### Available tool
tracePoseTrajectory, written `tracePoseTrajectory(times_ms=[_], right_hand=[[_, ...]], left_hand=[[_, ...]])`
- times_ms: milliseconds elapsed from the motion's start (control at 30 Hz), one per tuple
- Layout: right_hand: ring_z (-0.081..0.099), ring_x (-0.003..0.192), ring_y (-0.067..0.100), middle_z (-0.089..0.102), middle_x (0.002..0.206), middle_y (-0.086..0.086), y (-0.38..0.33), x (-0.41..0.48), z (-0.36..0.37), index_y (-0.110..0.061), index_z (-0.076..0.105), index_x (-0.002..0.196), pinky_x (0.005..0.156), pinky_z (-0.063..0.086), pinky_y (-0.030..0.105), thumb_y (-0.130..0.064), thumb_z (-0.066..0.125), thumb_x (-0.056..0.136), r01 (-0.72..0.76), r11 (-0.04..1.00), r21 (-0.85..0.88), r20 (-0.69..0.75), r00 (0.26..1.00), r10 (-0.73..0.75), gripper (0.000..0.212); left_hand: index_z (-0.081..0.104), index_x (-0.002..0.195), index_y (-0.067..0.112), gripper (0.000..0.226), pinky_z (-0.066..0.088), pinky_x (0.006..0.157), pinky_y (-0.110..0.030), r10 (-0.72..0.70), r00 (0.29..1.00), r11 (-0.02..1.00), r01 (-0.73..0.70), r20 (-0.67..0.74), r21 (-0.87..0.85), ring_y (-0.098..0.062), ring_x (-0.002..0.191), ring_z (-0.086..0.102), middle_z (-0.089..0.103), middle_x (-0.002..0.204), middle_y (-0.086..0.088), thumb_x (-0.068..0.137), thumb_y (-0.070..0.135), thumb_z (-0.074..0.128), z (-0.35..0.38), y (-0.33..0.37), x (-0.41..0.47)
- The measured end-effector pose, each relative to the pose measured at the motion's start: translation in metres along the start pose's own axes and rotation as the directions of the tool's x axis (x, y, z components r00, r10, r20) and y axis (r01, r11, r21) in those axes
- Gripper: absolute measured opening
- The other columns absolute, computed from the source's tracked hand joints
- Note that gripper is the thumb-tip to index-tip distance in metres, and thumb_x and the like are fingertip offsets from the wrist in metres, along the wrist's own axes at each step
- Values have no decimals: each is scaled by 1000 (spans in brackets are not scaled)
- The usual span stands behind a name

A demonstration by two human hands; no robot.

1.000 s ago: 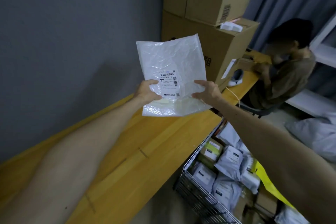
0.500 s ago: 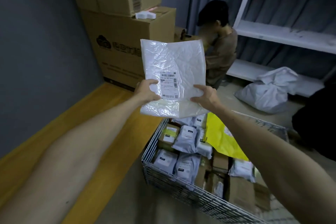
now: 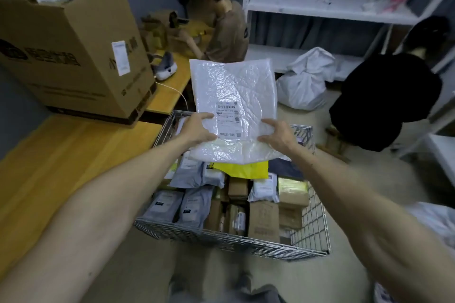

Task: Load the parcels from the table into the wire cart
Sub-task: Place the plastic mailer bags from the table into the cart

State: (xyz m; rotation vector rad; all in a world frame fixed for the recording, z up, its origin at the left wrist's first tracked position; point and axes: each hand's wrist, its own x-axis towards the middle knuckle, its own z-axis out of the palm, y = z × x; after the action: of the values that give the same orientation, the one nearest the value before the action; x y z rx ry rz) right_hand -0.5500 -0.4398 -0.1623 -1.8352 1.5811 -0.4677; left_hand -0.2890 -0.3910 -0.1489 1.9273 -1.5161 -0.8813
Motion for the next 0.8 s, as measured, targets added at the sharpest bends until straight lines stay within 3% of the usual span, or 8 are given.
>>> tracePoseTrajectory(times_ms=[167, 367, 433, 600, 800], right_hand=[[52, 126, 26, 54, 141, 9, 53, -17, -6, -19, 53, 141, 105, 45, 37, -23, 82, 79, -103, 994, 24, -8, 995, 103, 69], [53, 126, 23, 51, 145, 4, 102, -39, 1, -18, 49, 143, 100, 43, 30, -19, 78, 82, -228, 973, 42, -21, 973, 229, 68], [54, 124, 21, 51, 146, 3, 118, -46, 8, -19, 49, 143, 94, 42, 25, -18, 77, 83, -266, 963, 47, -30, 963, 268, 67], [62, 103, 19, 49, 147, 4, 168, -63, 43, -22, 48, 143, 83, 52, 26, -18, 77, 83, -371, 927, 54, 7, 928, 372, 67], [65, 100, 23, 45, 149, 9, 237, -71, 91, -30, 47, 143, 84, 59, 38, -22, 77, 83, -490, 872, 18, 75, 870, 487, 67]], left_hand=[[55, 139, 19, 76, 44, 95, -25, 13, 995, 999, -17, 102, 38, -22, 123, 53, 54, 137, -6, 70, 14, 87, 52, 12, 13], [53, 140, 22, 76, 42, 109, -38, 23, 978, 997, -39, 208, 71, -25, 133, 44, 52, 142, -4, 71, 15, 85, 111, 6, 23], [52, 141, 22, 76, 41, 109, -36, 9, 973, 997, -27, 231, 78, -25, 134, 42, 51, 142, -5, 73, 14, 84, 132, -2, 24], [46, 146, 22, 81, 41, 109, -36, -27, 945, 996, -1, 327, 85, -26, 134, 42, 48, 146, -4, 74, 11, 82, 191, -36, 18], [46, 145, 24, 81, 49, 98, -34, -112, 899, 990, 65, 423, 124, -26, 123, 53, 51, 142, -6, 74, 12, 82, 257, -81, 16]])
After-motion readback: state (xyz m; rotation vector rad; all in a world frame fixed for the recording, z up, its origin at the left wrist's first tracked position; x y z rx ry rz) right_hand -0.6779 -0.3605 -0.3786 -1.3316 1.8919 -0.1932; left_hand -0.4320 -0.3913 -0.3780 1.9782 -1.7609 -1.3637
